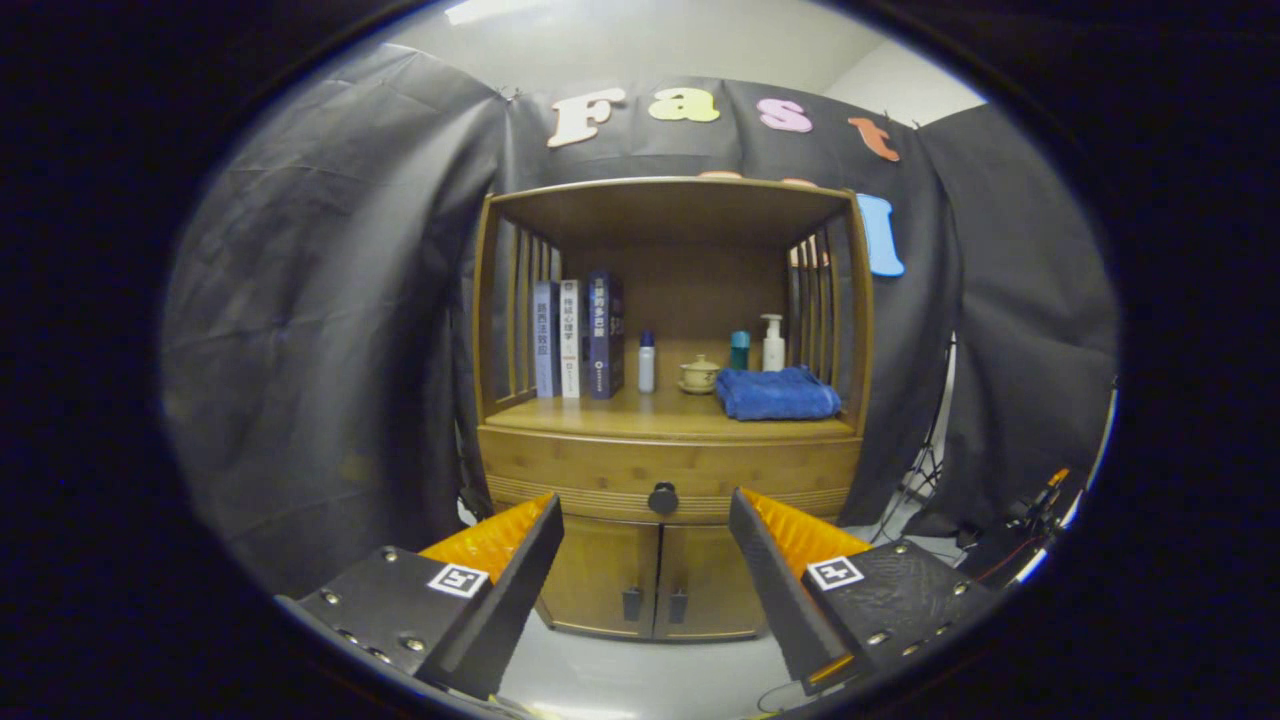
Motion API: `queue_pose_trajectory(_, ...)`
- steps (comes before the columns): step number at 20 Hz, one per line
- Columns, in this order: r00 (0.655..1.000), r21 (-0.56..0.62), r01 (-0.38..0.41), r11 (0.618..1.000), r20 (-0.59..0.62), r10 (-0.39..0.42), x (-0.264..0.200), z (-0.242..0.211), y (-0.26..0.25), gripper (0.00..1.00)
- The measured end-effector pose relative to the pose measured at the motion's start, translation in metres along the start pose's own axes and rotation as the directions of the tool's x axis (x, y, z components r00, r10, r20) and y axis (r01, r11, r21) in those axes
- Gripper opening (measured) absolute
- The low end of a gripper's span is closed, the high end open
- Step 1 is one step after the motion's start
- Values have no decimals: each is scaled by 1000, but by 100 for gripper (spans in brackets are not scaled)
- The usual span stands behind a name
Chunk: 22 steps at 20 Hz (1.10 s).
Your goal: Pull open the drawer, take out the items inside it, and place them on the countertop above the cabinet.
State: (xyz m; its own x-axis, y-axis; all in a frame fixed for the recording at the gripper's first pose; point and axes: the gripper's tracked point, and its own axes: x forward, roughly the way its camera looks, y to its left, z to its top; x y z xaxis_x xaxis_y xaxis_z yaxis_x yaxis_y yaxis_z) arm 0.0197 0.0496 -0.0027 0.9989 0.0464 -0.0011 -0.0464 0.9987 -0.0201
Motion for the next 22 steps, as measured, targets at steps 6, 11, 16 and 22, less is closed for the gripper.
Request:
queue_pose_trajectory(6, 1000, -19, 23, 1000, -17, -23, 12, -16, 6, 100)
queue_pose_trajectory(11, 999, 2, 50, 999, -2, -50, 27, -23, 0, 100)
queue_pose_trajectory(16, 995, 40, 91, 995, 48, -93, 62, -31, -12, 100)
queue_pose_trajectory(22, 991, 39, 121, 992, 51, -123, 147, -66, -32, 100)
